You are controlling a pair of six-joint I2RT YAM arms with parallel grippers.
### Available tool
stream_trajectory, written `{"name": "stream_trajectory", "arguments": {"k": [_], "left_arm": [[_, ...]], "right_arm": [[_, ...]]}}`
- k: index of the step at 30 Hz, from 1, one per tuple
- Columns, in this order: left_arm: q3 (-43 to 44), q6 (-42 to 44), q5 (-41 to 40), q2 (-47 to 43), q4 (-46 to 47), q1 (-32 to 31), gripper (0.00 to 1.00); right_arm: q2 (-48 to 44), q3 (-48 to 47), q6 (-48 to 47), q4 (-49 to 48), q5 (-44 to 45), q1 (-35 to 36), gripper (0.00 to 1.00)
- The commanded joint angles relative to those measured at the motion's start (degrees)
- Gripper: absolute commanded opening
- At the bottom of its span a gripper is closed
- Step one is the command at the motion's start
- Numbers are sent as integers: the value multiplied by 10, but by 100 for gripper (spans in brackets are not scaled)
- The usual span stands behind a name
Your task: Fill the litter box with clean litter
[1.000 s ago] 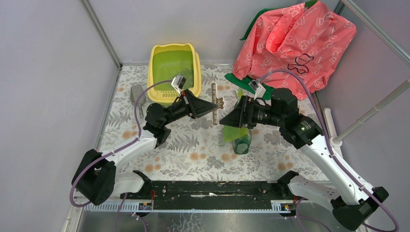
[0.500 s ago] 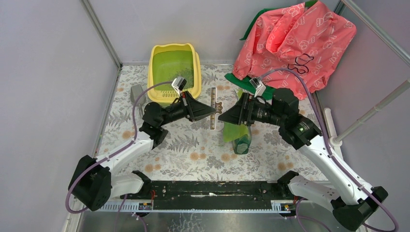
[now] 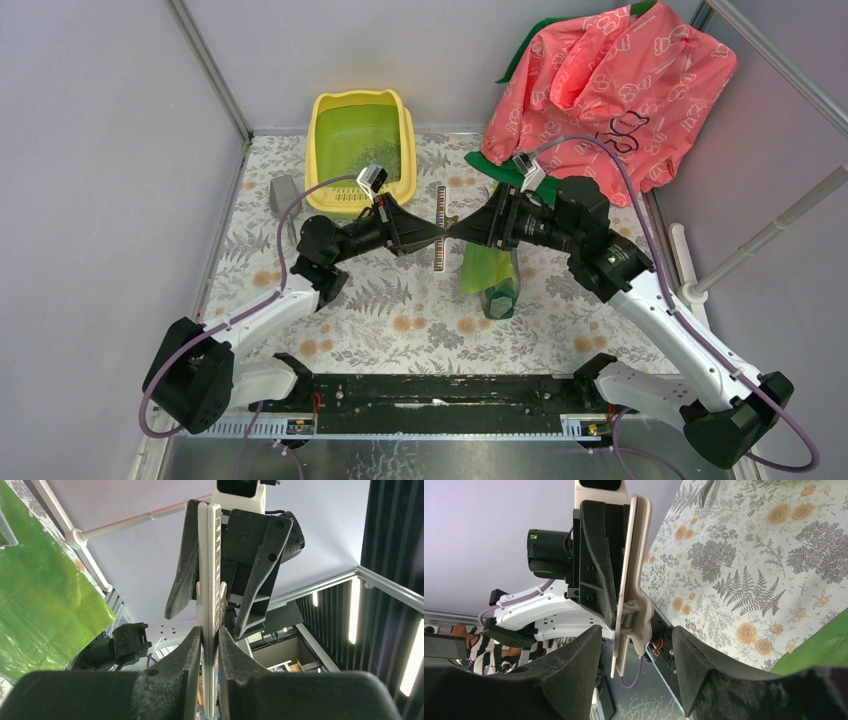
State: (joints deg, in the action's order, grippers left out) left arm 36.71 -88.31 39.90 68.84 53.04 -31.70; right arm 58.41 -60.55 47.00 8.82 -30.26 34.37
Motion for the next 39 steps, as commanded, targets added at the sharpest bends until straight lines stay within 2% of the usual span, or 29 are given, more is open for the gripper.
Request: {"name": "stream_trajectory", "arguments": {"k": [1, 7, 8, 10, 11, 13, 15, 20, 23, 27, 32, 34, 36, 39], "left_arm": [[-7, -13, 4, 4, 58, 4, 21], [-16, -32, 7, 15, 90, 4, 21], [-17, -35, 8, 17, 94, 4, 21], [-19, -37, 10, 21, 96, 4, 23], [-22, -37, 11, 23, 94, 4, 30], [-26, -37, 13, 27, 91, 5, 52], [-30, -34, 12, 29, 87, 6, 60], [-32, -36, 10, 32, 90, 11, 61], [-39, -43, 18, 24, 98, 30, 61], [-49, -19, 36, -22, 42, 87, 60], [-6, 102, 18, -67, -162, 93, 58], [12, 145, 4, -76, -225, 88, 52], [33, 191, -18, -80, -288, 73, 40], [73, 261, -78, -68, -377, 7, 25]], "right_arm": [[3, -11, 5, -43, 11, 4, 59], [12, -10, 10, -55, 9, 4, 48], [14, -10, 12, -58, 8, 4, 43], [17, -9, 14, -63, 7, 4, 24], [17, -10, 14, -64, 8, 4, 15], [16, -11, 13, -62, 11, 4, 0], [15, -13, 11, -58, 12, 4, 0], [13, -16, 6, -50, 15, 4, 0], [15, -42, -18, -7, 32, 4, 0], [52, -169, -102, 166, 98, 4, 0], [155, -382, -215, 437, 285, 4, 0], [199, -451, -237, 523, 353, 4, 0], [238, -499, -248, 588, 406, 4, 0], [290, -560, -254, 641, 458, 4, 0]]}}
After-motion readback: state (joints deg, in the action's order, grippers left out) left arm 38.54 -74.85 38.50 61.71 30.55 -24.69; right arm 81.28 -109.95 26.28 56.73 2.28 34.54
